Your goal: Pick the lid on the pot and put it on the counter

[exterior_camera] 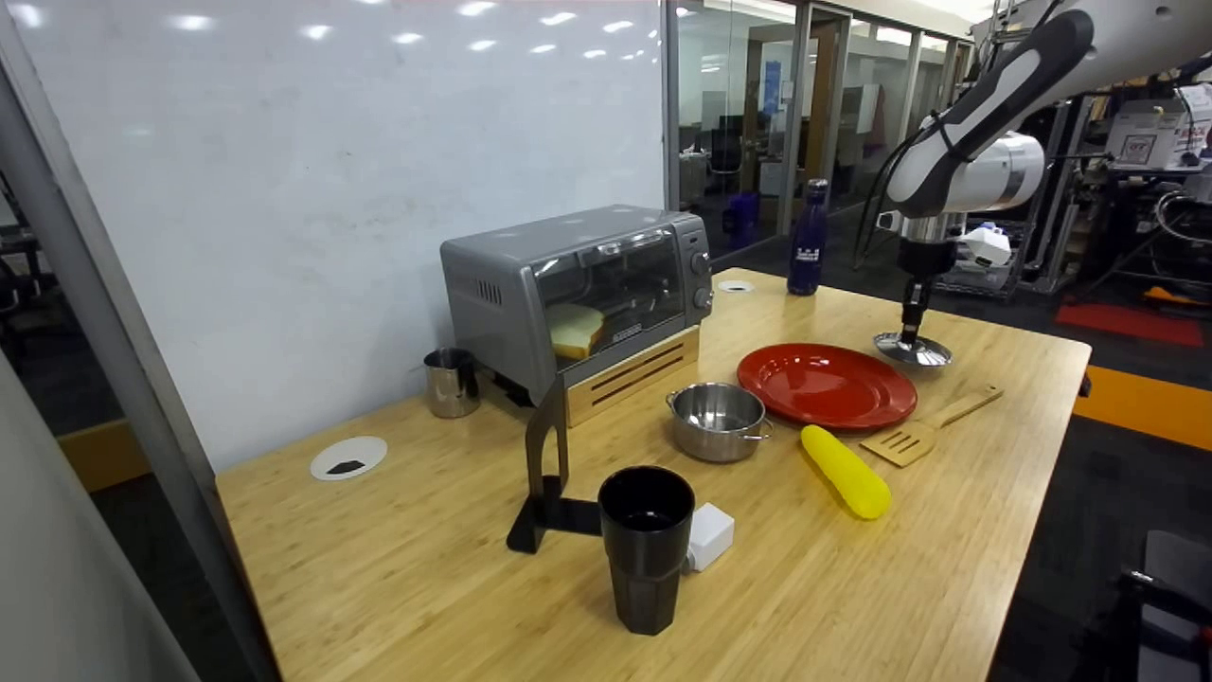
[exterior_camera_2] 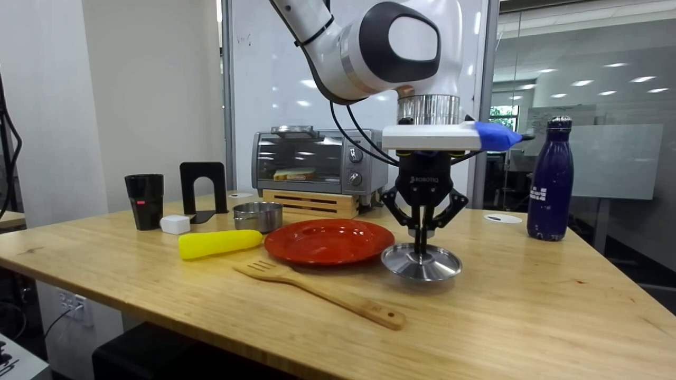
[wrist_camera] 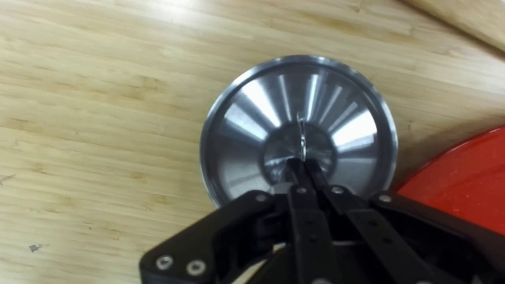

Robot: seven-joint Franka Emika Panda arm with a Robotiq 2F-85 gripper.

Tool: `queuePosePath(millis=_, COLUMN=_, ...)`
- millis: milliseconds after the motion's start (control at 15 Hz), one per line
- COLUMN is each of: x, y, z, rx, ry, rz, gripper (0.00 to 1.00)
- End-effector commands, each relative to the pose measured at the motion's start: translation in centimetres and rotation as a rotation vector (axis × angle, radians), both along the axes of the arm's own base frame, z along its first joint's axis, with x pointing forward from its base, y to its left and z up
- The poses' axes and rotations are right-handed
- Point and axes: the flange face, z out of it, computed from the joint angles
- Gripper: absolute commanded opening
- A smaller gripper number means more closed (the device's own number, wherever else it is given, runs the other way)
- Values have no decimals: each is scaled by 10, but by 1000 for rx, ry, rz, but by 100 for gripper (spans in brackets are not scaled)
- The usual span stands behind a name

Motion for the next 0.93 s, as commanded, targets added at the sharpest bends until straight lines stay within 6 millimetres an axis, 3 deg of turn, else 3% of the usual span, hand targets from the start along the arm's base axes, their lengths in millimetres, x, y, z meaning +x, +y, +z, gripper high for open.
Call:
queuePosePath(millis=0, x=17, y=3, z=-3, rx=6, ry=-3, rz=1, gripper=1)
queuePosePath(millis=400, x=22, y=8, z=-7, rx=8, ry=-1, rz=10, gripper=1)
queuePosePath(millis=867, x=9, y=3, z=-4, rx=10, ry=4, rz=-11, gripper=1)
